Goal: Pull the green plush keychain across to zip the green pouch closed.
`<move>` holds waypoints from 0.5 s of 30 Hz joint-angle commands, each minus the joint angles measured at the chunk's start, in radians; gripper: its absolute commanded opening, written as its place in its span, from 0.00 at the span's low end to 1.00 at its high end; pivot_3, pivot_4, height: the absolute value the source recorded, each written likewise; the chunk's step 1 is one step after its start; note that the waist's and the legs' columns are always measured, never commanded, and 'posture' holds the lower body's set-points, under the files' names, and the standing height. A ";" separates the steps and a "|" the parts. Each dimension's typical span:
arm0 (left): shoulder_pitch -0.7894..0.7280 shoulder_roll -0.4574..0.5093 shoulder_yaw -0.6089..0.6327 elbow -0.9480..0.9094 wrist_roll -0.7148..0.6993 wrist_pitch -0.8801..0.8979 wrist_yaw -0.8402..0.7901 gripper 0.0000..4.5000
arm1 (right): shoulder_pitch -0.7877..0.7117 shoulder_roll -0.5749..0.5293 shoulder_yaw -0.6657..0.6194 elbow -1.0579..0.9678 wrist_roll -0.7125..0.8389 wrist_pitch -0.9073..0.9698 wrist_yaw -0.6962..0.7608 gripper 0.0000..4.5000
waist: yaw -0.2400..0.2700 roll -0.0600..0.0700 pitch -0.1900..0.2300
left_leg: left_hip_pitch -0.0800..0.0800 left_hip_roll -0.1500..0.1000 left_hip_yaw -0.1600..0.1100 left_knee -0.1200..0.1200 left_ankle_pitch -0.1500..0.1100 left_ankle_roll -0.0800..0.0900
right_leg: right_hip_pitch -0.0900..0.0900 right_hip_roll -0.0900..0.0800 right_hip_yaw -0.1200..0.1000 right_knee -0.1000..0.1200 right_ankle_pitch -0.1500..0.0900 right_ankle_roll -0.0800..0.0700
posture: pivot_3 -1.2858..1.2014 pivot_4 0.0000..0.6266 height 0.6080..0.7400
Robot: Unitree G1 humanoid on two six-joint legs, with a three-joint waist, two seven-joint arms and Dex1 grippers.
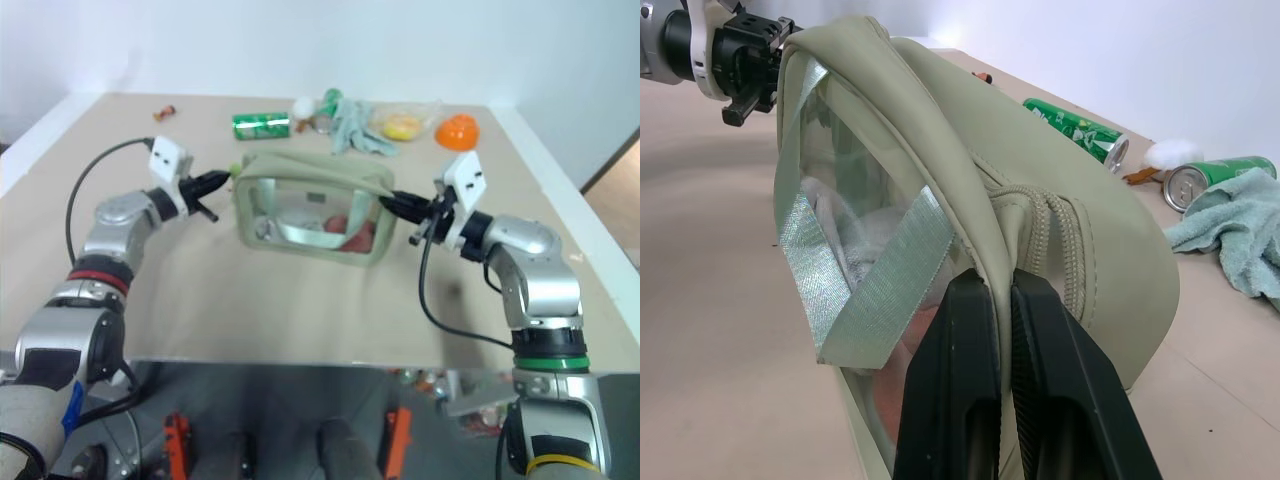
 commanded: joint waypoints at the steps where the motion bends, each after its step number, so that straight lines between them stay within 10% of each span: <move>1: 0.013 0.015 0.042 -0.089 -0.035 -0.012 -0.016 0.00 | -0.003 -0.022 -0.027 -0.046 0.009 -0.004 -0.004 0.00 | 0.000 0.000 0.000 | 0.000 0.000 0.000 0.000 0.000 0.000 | 0.000 0.000 0.000 0.000 0.000 0.000 | 0.52 0.24 1.00; 15: 0.379 0.050 0.126 -0.794 -0.221 0.455 0.080 0.00 | 0.033 -0.029 -0.030 -0.082 0.018 0.014 -0.006 0.00 | -0.001 0.000 0.000 | 0.000 0.000 -0.003 0.001 0.000 0.000 | 0.001 -0.001 -0.003 0.002 -0.001 0.001 | 0.52 0.24 1.00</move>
